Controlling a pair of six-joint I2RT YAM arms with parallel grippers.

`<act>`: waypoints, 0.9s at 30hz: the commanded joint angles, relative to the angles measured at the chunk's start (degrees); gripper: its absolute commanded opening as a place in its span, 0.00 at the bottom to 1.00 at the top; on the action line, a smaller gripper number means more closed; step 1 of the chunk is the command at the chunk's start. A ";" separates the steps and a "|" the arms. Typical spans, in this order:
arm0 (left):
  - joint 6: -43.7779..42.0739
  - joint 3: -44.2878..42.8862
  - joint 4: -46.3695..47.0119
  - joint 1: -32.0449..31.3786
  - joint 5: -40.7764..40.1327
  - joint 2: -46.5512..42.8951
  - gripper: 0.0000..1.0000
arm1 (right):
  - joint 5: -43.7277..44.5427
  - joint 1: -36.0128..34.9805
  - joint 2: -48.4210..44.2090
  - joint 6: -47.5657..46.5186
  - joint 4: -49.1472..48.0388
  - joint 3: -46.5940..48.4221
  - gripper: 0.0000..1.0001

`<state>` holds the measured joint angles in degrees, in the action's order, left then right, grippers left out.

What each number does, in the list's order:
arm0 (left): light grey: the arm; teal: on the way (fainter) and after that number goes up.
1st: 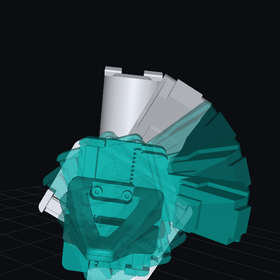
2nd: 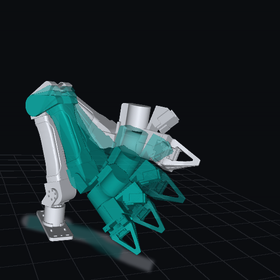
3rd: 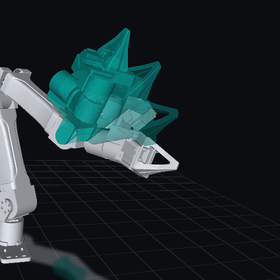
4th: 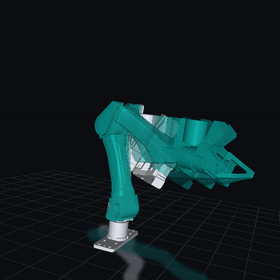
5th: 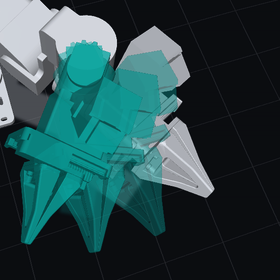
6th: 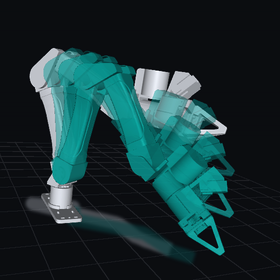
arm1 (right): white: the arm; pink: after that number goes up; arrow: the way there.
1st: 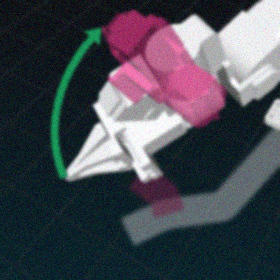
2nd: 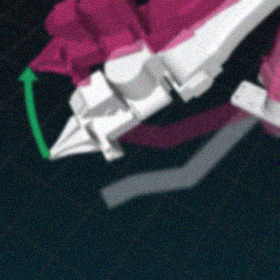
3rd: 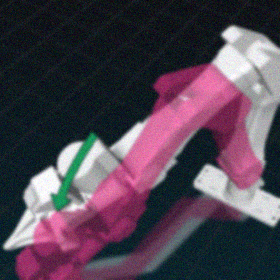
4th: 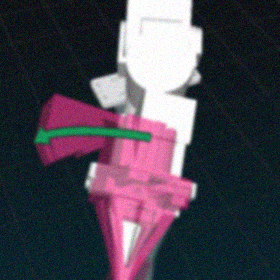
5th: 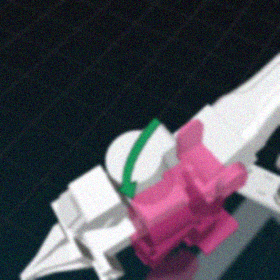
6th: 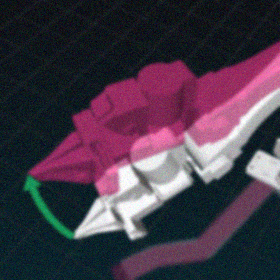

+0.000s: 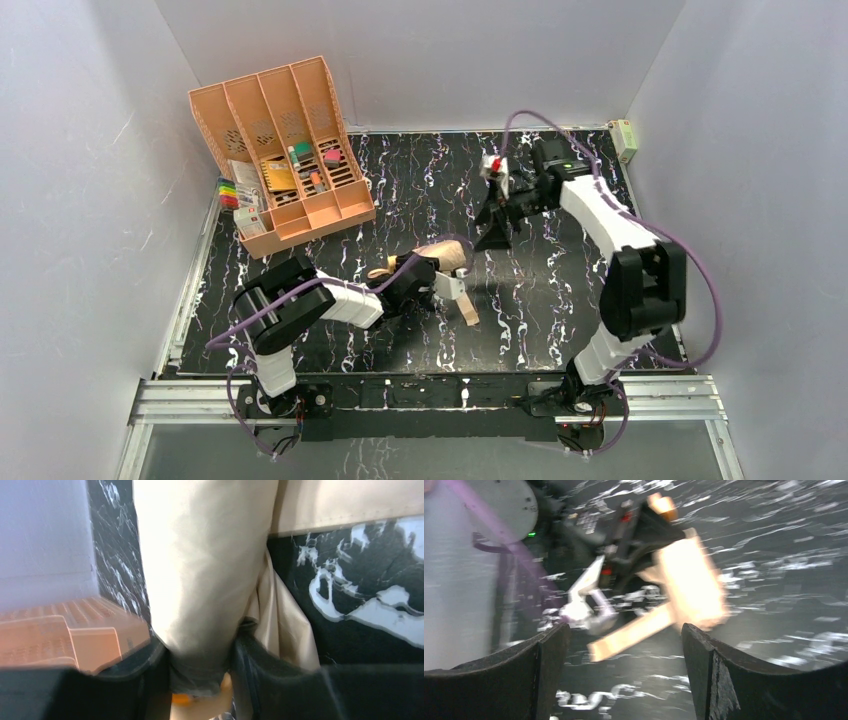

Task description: Put away the umbrella

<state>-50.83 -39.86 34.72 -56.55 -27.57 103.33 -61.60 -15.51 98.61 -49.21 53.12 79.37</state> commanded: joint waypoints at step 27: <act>-2.35 3.39 -10.55 -4.35 13.77 3.51 0.00 | 22.38 -3.41 5.00 -1.22 -21.91 -0.09 0.89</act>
<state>-54.04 -39.48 36.18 -60.10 -22.06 103.22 -44.60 -15.49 100.16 -45.21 24.51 75.64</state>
